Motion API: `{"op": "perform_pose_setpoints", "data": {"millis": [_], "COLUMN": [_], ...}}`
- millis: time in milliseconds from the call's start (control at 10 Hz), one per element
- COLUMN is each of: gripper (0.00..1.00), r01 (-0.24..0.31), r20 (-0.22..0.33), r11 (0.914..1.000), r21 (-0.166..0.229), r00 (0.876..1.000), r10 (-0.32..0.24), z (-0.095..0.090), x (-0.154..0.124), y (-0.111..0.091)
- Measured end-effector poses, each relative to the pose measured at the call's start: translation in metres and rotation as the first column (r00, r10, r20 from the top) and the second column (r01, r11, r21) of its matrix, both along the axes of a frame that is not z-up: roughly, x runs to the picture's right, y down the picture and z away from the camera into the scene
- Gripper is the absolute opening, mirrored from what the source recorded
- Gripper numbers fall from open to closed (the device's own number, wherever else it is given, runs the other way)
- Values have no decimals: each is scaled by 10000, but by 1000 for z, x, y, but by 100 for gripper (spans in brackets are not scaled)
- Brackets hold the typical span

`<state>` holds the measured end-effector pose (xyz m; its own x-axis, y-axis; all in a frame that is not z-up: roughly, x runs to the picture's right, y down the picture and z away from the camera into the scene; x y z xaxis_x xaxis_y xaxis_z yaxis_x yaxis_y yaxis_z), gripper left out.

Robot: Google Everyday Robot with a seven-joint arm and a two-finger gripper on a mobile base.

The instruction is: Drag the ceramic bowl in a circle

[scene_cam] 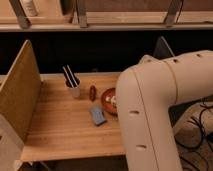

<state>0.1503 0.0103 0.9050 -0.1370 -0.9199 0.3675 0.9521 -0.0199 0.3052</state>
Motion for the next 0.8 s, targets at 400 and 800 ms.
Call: {"op": "perform_pose_setpoints", "data": {"millis": [400,800], "gripper": [80,80], "r01": [146,283], "r20": [-159,-313], "r11": [9975,9975], "r21": [-692,-643], "r00": [9998,9990], "r10": [-157,-304], "z": [14,21], "x": [0,6], "y": [27,28]}}
